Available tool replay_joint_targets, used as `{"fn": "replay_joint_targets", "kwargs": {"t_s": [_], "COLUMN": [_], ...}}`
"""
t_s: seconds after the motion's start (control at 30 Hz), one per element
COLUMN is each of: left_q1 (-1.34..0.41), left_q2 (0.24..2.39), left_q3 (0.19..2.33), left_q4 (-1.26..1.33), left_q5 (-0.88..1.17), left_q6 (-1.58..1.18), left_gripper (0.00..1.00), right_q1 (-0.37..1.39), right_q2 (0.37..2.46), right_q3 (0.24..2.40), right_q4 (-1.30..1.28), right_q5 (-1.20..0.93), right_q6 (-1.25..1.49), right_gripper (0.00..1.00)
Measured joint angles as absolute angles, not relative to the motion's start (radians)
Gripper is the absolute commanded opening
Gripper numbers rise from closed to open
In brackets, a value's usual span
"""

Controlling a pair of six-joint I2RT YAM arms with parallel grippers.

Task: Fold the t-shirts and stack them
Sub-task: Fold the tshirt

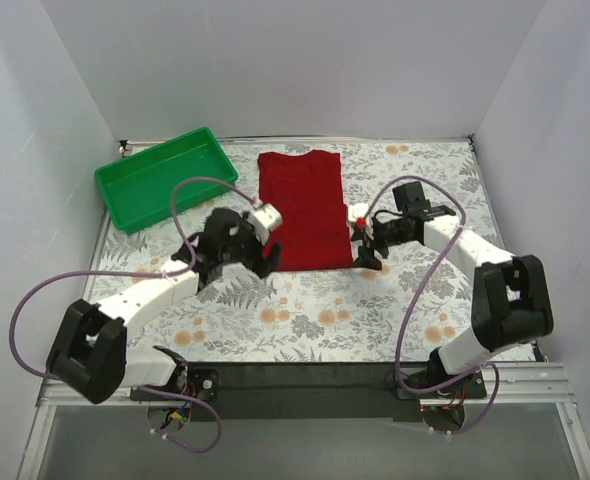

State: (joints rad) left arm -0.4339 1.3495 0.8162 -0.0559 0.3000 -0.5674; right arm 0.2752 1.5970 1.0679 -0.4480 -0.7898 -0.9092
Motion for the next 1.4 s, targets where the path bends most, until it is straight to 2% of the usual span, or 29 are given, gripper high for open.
{"fn": "replay_joint_targets", "kwargs": {"t_s": [0.1, 0.2, 0.4, 0.63, 1.07, 1.27, 1.4], "left_q1": [-0.587, -0.61, -0.596, -0.58, -0.517, -0.512, -0.512], "left_q2": [1.237, 1.167, 1.306, 1.457, 1.521, 1.55, 1.568], "left_q3": [0.671, 0.564, 0.543, 0.588, 0.614, 0.618, 0.621], "left_q4": [-0.092, -0.073, -0.013, 0.053, 0.116, 0.157, 0.176], "left_q5": [0.354, 0.374, 0.353, 0.328, 0.325, 0.326, 0.327], "left_q6": [-0.337, -0.126, 0.099, 0.184, 0.222, 0.22, 0.215], "left_gripper": [0.7, 0.7, 0.67, 0.65, 0.55, 0.49, 0.36], "right_q1": [0.29, 0.325, 0.389, 0.411, 0.425, 0.436, 0.444], "right_q2": [1.493, 1.469, 1.513, 1.592, 1.649, 1.684, 1.695], "right_q3": [0.953, 0.935, 0.932, 0.932, 0.911, 0.91, 0.911], "right_q4": [-0.528, -0.547, -0.456, -0.371, -0.309, -0.274, -0.244], "right_q5": [-0.829, -0.811, -0.723, -0.64, -0.591, -0.567, -0.551], "right_q6": [-1.18, -1.297, -1.32, -1.308, -1.285, -1.261, -1.247], "right_gripper": [0.66, 0.64, 0.62, 0.6, 0.57, 0.47, 0.34]}}
